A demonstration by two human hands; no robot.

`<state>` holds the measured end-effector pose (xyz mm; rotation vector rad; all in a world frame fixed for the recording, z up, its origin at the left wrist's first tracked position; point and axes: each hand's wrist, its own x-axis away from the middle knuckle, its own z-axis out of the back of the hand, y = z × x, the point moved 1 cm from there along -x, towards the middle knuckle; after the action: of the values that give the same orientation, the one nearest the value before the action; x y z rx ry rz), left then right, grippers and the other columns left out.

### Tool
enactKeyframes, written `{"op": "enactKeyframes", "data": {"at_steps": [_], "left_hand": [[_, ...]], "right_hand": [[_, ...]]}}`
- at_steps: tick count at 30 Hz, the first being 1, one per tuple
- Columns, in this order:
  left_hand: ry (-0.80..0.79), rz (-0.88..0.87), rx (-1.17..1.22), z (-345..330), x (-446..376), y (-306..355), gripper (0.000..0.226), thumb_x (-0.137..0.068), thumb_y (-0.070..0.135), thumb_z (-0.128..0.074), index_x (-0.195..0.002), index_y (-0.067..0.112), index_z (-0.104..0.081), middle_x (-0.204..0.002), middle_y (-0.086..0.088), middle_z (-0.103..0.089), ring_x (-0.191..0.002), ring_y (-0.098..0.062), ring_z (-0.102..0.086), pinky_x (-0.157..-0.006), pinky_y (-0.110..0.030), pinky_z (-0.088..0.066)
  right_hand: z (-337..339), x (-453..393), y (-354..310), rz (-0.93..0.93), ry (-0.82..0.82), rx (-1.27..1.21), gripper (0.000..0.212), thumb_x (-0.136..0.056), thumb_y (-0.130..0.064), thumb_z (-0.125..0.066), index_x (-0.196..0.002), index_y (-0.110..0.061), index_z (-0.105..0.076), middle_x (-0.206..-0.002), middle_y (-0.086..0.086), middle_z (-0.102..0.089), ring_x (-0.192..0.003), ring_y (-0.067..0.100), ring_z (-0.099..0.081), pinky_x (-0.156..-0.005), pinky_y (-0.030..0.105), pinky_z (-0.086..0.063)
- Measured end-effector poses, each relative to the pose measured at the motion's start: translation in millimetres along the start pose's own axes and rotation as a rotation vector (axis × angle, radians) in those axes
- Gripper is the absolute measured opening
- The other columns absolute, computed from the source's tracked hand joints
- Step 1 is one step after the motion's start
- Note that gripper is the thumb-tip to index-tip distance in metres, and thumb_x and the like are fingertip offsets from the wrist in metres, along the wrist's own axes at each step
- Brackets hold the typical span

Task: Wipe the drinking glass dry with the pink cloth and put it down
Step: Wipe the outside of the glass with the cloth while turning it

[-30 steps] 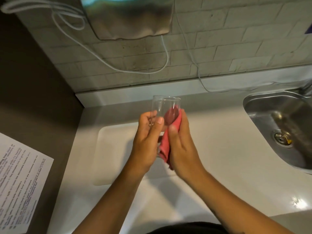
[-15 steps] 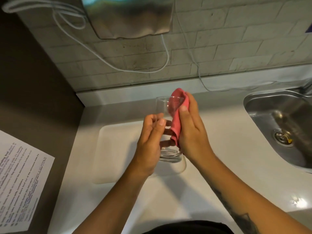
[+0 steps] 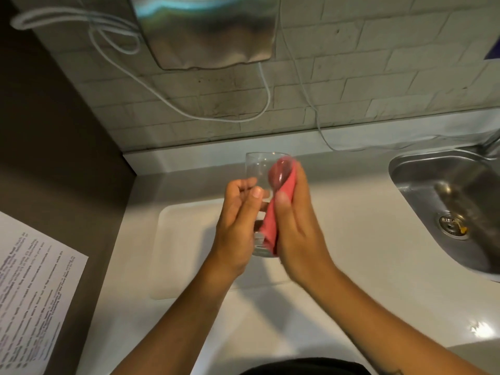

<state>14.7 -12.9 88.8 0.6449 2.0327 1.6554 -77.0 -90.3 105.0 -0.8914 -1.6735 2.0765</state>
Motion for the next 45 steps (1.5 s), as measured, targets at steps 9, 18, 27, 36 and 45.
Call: {"op": "enactKeyframes", "data": {"at_steps": [9,18,27,36,45], "left_hand": [[-0.005,0.016,-0.012,0,-2,-8,0.03,-0.089,0.06,-0.061,-0.11,0.038,-0.063,-0.097,0.012,-0.075,-0.087,-0.009,-0.073,-0.067,-0.023,-0.057],[-0.014,0.01,-0.014,3,-14,-3,0.035,-0.091,0.057,-0.061,-0.11,0.028,-0.059,-0.095,0.014,-0.075,-0.087,-0.004,-0.073,-0.067,-0.021,-0.059],[0.066,-0.004,-0.253,-8,-14,-3,0.065,-0.077,0.069,-0.063,-0.122,0.031,-0.036,-0.13,-0.007,-0.059,-0.112,-0.023,-0.069,-0.088,-0.041,-0.06],[0.192,0.152,-0.271,-4,-4,-15,0.048,-0.098,0.05,-0.072,-0.134,0.032,-0.047,-0.133,0.003,-0.059,-0.111,-0.013,-0.069,-0.08,-0.029,-0.06],[0.069,0.106,-0.102,5,-6,-6,0.061,-0.08,0.072,-0.061,-0.126,0.032,-0.058,-0.115,0.011,-0.07,-0.1,-0.006,-0.073,-0.082,-0.03,-0.059]], "right_hand": [[3,-23,-4,-0.037,0.044,0.025,0.054,-0.11,-0.038,-0.033,-0.162,-0.024,-0.036,-0.155,0.0,-0.056,-0.143,0.009,-0.055,-0.121,0.038,-0.046],[-5,-24,0,-0.052,0.046,0.004,0.033,-0.11,-0.034,-0.034,-0.138,-0.039,-0.05,-0.122,-0.006,-0.068,-0.11,-0.002,-0.068,-0.094,0.021,-0.057],[-4,-33,14,-0.184,0.115,-0.012,0.032,-0.117,-0.034,-0.04,-0.147,-0.025,-0.044,-0.122,-0.014,-0.065,-0.098,-0.01,-0.069,-0.078,0.011,-0.056],[1,-28,22,-0.231,-0.057,0.023,0.054,-0.116,-0.033,-0.038,-0.169,-0.037,-0.027,-0.165,-0.026,-0.045,-0.142,-0.013,-0.047,-0.104,-0.002,-0.043],[-3,-1,22,-0.064,-0.127,0.115,0.07,-0.114,-0.036,-0.031,-0.172,-0.022,0.005,-0.179,-0.018,-0.007,-0.163,-0.009,-0.013,-0.133,0.018,-0.02]]}}
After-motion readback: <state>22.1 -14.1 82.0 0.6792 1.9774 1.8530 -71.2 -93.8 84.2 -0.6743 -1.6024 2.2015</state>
